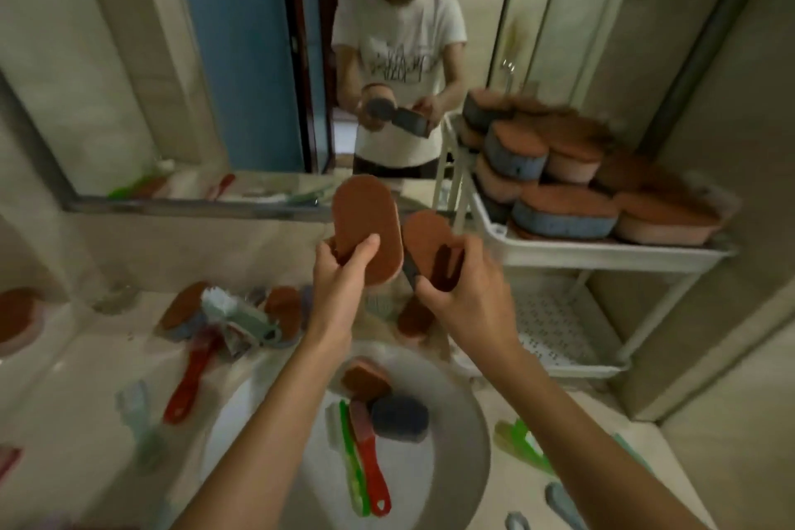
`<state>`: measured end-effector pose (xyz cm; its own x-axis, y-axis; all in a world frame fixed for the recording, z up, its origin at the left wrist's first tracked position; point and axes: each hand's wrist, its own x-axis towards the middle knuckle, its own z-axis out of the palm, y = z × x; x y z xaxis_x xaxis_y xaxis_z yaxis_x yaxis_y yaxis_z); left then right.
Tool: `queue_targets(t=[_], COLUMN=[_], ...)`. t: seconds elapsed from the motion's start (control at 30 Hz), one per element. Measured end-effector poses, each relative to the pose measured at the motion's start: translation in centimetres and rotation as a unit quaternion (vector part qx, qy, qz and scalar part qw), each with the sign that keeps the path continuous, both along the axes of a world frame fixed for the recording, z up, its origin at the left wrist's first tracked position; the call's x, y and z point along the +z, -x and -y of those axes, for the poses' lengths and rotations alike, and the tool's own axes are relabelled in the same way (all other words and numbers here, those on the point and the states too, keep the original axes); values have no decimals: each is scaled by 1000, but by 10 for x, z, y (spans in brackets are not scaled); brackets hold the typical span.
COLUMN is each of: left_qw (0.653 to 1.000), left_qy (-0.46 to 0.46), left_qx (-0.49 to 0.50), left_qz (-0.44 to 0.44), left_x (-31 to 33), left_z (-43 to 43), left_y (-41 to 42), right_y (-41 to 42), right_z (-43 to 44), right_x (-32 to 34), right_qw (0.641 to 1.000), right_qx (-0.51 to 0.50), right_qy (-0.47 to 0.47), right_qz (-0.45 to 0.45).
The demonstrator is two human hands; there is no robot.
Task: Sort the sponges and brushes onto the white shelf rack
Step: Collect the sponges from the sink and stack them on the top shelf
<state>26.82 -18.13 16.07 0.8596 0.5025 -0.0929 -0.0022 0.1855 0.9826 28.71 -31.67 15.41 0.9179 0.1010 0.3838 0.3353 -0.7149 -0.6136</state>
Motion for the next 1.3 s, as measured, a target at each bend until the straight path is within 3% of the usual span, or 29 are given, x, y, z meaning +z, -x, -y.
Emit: queue_targets(t=[0.23,0.57,0.73,1.03,1.3], left_qw=[994,975,957,933,933], left_qy=[56,104,190,247,232], left_qx=[-18,-195,-221,-260,-272], left_qz=[94,26,6,-30,-33], left_x=[85,145,150,127,126], left_z=[40,107,131,139,138], left_y=[-20,-98,-145,-191,-188], right_y=[-19,-85,-123,-164,-170], right_z=[28,130,162,168,167], right_x=[74,125,122,107,100], right_qw=[995,985,983,982,986], right_qx=[-49,-158,-178,-184,-160], right_qy=[-35,-58,-35,27,49], right_qz=[80,36,15,-29,-21])
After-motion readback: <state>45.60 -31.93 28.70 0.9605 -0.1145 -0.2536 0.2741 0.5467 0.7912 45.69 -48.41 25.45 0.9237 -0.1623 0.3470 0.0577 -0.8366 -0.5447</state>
